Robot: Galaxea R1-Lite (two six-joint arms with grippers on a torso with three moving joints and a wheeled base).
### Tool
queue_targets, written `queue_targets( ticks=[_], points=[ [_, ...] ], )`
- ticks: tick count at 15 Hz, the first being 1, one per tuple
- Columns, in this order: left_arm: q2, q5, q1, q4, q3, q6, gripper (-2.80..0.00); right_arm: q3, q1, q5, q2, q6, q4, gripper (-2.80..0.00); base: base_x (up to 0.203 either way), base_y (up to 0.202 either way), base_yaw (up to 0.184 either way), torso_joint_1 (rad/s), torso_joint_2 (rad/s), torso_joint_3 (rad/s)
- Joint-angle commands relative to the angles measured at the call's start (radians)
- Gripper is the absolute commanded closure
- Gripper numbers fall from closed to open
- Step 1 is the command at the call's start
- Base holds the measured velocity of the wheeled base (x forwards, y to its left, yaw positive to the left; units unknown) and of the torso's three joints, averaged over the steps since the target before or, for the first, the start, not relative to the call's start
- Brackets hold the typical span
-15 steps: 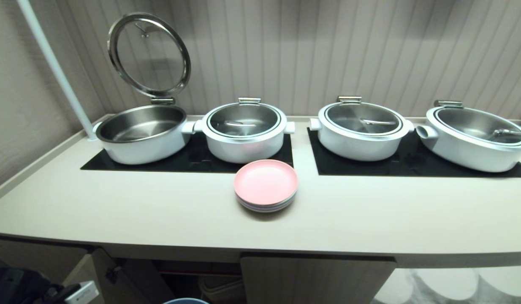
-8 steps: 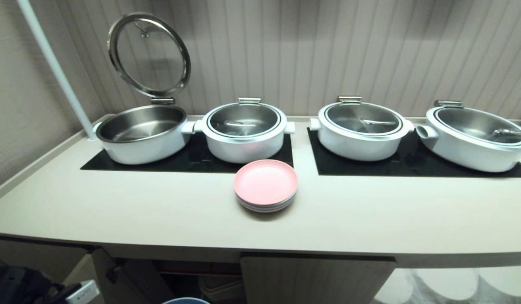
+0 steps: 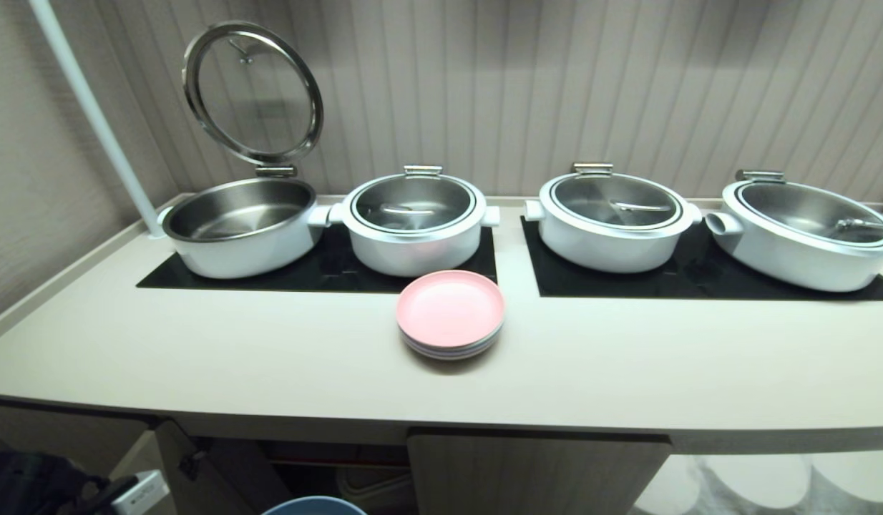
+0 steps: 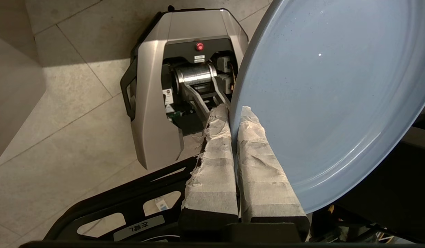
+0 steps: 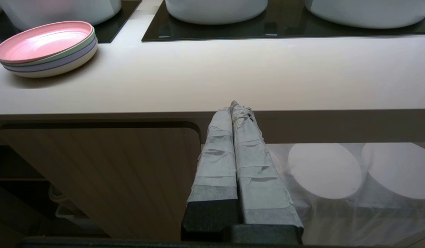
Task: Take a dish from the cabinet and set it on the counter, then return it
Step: Put it back into the cabinet
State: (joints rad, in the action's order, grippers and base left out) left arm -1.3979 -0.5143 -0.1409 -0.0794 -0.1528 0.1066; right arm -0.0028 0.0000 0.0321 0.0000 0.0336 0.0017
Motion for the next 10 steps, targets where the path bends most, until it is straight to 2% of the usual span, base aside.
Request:
queue_targets(
  ticks=[1, 10],
  points=[
    [-0.003, -0.003, 0.0, 0.0, 0.0, 0.001, 0.0, 0.0, 0.0, 0.0, 0.0, 0.0, 0.0, 0.0, 0.0, 0.0, 0.0, 0.0, 0.0, 0.0],
    [-0.053, -0.003, 0.0, 0.026, -0.004, 0.001, 0.0, 0.0, 0.001, 0.0, 0.0, 0.0, 0.0, 0.0, 0.0, 0.0, 0.0, 0.0, 0.0, 0.0]
  ],
)
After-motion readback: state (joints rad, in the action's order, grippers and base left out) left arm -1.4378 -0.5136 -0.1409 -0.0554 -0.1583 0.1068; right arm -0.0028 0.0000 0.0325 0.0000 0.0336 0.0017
